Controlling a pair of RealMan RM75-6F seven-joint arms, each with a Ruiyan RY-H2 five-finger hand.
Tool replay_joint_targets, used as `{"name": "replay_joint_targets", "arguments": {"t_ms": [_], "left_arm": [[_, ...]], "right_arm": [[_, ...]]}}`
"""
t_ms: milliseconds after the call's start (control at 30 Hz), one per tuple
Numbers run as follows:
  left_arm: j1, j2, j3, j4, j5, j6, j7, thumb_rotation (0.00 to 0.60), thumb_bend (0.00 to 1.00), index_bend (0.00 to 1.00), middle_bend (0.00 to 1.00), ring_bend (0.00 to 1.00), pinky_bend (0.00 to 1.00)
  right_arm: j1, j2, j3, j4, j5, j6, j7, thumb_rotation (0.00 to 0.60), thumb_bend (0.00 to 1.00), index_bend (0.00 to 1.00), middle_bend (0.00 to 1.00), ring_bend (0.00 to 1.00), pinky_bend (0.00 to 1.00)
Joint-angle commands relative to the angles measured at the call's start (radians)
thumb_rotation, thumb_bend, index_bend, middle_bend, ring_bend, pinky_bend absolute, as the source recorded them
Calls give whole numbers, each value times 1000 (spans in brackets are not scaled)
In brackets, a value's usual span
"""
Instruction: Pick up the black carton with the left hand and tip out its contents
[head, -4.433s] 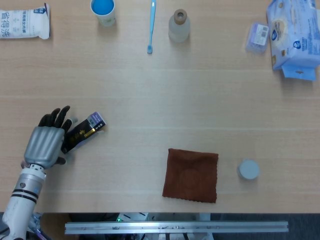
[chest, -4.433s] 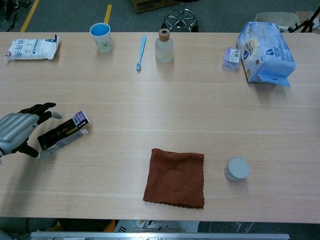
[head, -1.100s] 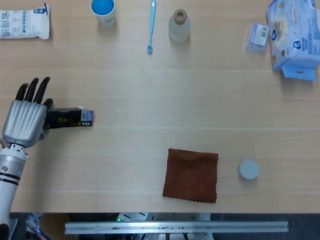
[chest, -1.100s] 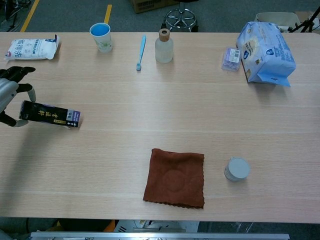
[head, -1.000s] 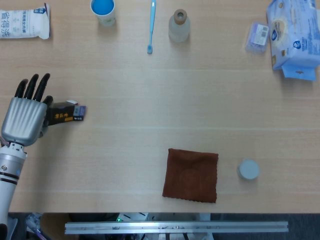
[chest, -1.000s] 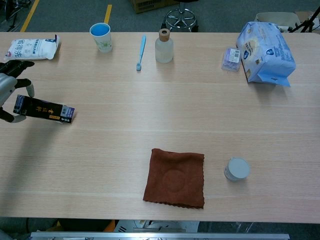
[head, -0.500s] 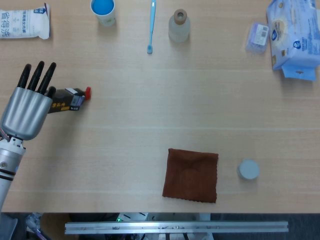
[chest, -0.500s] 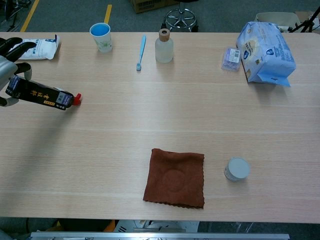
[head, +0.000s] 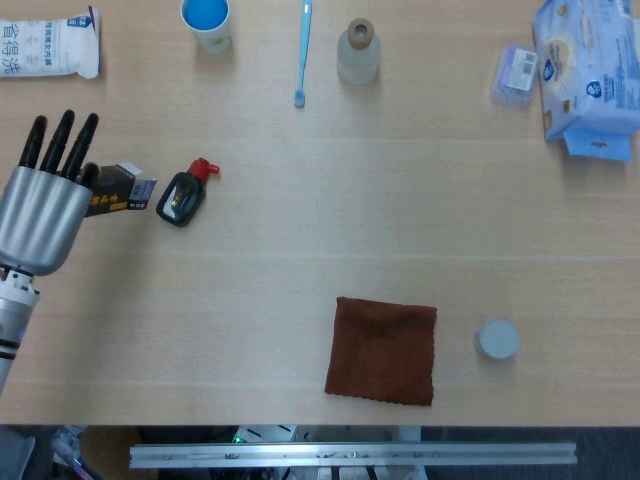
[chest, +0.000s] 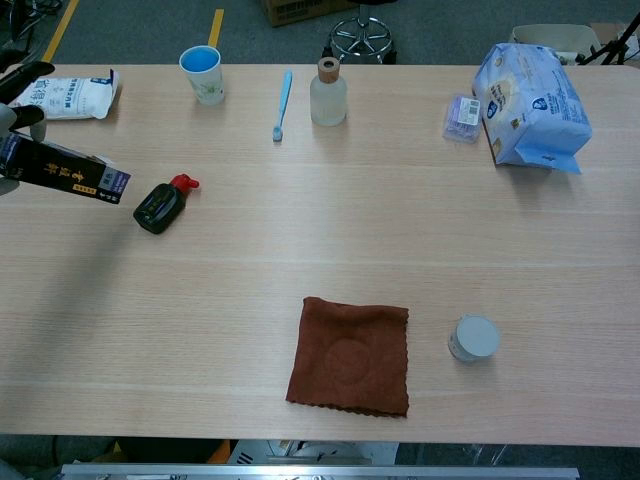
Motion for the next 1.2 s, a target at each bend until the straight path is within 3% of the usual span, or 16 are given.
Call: {"name": "replay_joint_targets", "arguments": {"t_ms": [33,233,400,667,767,833,933,1067,1200], "left_arm": [[17,1,-12,-30,-84,-28,-72,600,141,570,62,8,129],[23,29,-33,-72,-277,-130,-175,600,141,547,57,8,129],[2,71,-46,-108,-445,-233,-216,600,141,420,48,6,129],[0,83,-39,-108,-468,-249,-289,600,141,120,45,7,129],[12,77,-40,-102,-449,-221,-330,600,140,85,49,27,131],[25,70,-49,-97,-424,-187,-369,600,140,118,73,52,136],[60,32,-64,-52,-315,-61,-441,600,141,298,194,161,212],[108,-14,-53,61,-130,116,-527,600,141,529,416,345,393],[147,-32,-47,141,-61,207,-618,600,141,584,489,399,464]], "right_arm": [[1,1,0,-2,1,-1,-3,600,206,137,216,129,229],[1,0,0,-6,2,-3,-8,600,207,137,216,129,229],[2,0,0,-8,5,-6,-13,600,207,137,216,129,229],[0,3,0,-16,4,-2,-19,600,207,137,217,129,229],[-2,6,0,-22,4,1,-25,600,207,137,216,129,229],[-4,8,-1,-27,3,4,-29,600,207,137,216,129,229],[-9,12,-4,-42,-2,13,-39,600,207,137,216,129,229],[-20,21,-10,-72,-5,26,-58,600,207,137,216,129,229],[-26,28,-11,-99,2,31,-89,600,207,137,216,129,229]]}}
